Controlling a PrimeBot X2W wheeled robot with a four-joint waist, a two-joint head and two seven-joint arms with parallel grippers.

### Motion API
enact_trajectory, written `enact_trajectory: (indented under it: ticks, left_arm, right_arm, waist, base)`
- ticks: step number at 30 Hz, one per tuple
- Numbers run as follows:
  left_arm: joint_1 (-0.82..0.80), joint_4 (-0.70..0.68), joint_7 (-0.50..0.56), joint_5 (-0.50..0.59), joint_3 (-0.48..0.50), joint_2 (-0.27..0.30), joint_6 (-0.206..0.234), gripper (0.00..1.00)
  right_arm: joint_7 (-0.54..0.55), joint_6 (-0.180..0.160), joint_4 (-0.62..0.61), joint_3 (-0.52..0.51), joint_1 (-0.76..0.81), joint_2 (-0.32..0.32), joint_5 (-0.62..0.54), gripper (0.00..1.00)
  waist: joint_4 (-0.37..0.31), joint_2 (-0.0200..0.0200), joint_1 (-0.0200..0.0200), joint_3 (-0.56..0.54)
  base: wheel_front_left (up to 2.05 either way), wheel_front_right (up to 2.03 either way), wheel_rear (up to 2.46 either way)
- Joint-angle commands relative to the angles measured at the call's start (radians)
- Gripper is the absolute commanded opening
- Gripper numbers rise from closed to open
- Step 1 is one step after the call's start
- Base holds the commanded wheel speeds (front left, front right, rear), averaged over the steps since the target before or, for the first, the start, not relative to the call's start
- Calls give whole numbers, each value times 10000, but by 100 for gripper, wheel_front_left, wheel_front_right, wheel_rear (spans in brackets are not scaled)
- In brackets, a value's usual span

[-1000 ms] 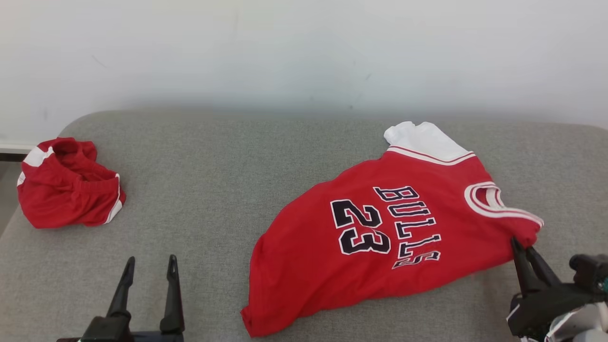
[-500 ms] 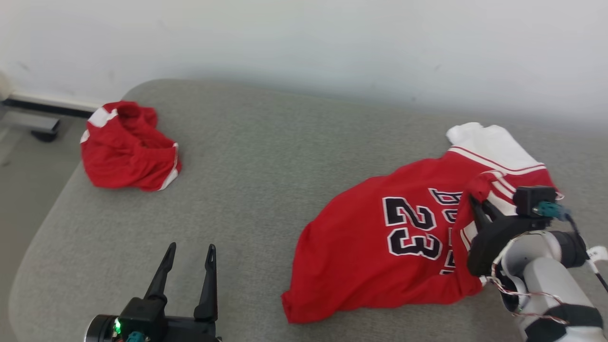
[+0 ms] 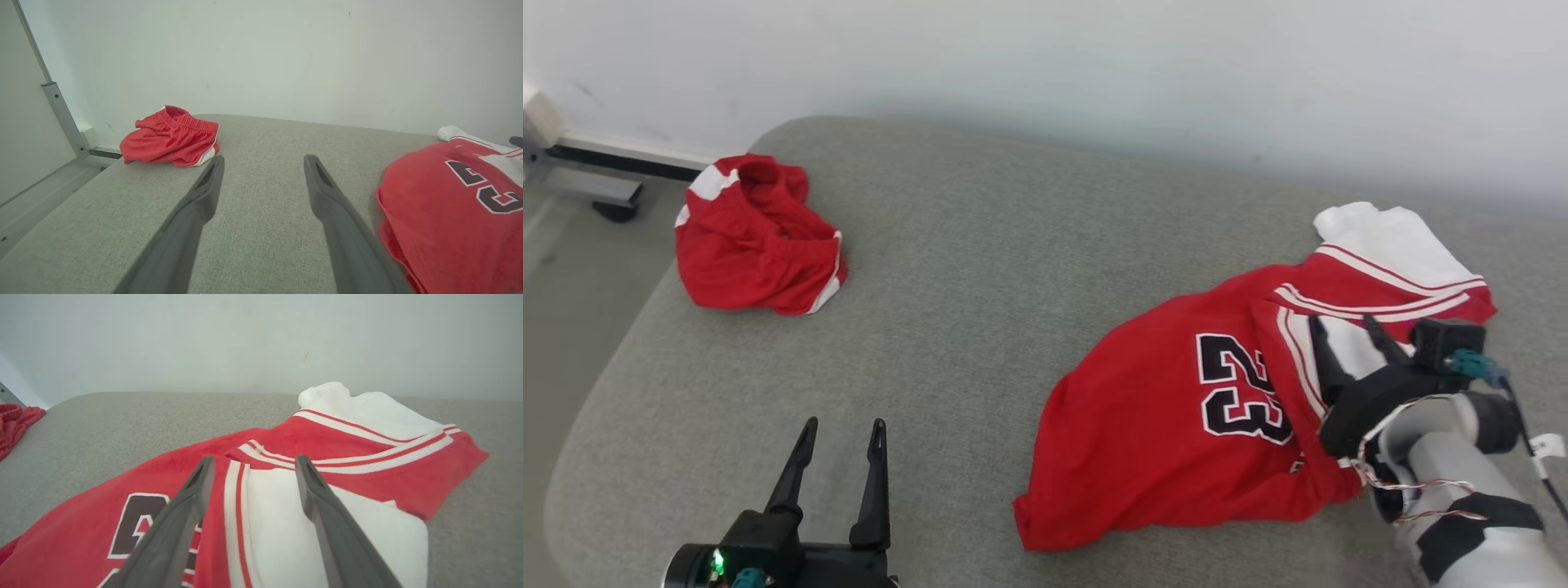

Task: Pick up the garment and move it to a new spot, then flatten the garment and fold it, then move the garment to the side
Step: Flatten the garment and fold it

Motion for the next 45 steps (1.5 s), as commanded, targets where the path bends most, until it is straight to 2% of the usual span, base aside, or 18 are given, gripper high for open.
enact_trajectory:
  ticks: [1,4,8,12,16,17,18,19,26,33,36,39,42,45]
  left_arm:
    - [116,-67,-34,33,82,24,53,100]
    - [131,-193,-36,73,174,30,72,100]
    - [76,-280,-36,128,206,35,23,100]
    - [-57,-294,-35,164,212,36,-35,100]
    - [-106,-286,-35,175,236,32,-72,100]
    - [-115,-282,-35,180,258,31,-77,100]
    - [-119,-283,-36,189,270,28,-82,100]
    - [-117,-285,-35,195,281,26,-83,100]
    - [150,-257,-36,174,414,10,54,100]
    - [429,-319,-35,85,531,-5,68,100]
    - [482,-341,-36,34,539,-15,5,100]
    - [412,-368,-34,53,546,-24,22,100]
    - [359,-431,-34,71,502,-29,51,100]
    - [318,-488,-36,84,468,-35,56,100]
  right_arm:
    - [-159,-23,-120,92,118,-326,236,100]
    - [-186,-23,-217,270,274,-889,549,100]
    - [2,-23,-109,427,249,-1264,912,100]
    - [203,-23,370,456,72,-1333,1119,100]
    - [321,-23,960,599,-193,-1111,1136,100]
    - [322,-23,1058,624,-256,-1050,1188,33]
    - [267,-23,1137,654,-316,-1039,1226,20]
    - [196,-23,1192,714,-356,-1014,1233,0]
    - [-420,-23,955,1104,-211,-1114,1559,0]
    - [-781,-23,-501,1025,653,-1475,1980,0]
    - [-834,-23,-1960,323,1881,-1743,2174,0]
    - [-768,-23,-3207,-625,3140,-1658,2219,0]
    - [-387,-23,-4779,-1990,4659,-1204,2125,0]
    - [433,-23,-6714,-3230,6108,-374,1794,0]
  waist:
    - [-488,-1,-1,-193]
    - [-772,-1,-1,-143]
    - [-924,-1,-1,-18]
    - [-884,-1,-1,153]
    - [-763,-1,-1,326]
    - [-750,-1,-1,350]
    - [-743,-1,-1,364]
    - [-747,-1,-1,369]
    - [-1052,-1,-1,13]
    - [-1582,-1,-1,-254]
    - [-1863,-1,-1,-239]
    - [-1980,-1,-1,-157]
    - [-2039,-1,-1,-40]
    - [-2090,-1,-1,95]
  base:
    - [0,0,0]
    - [0,0,0]
    - [0,0,0]
    - [0,0,0]
    - [0,0,0]
    - [0,0,0]
    - [0,0,0]
    - [0,0,0]
    - [0,0,0]
    - [0,0,0]
    - [0,0,0]
    - [0,0,0]
    - [0,0,0]
    - [0,0,0]
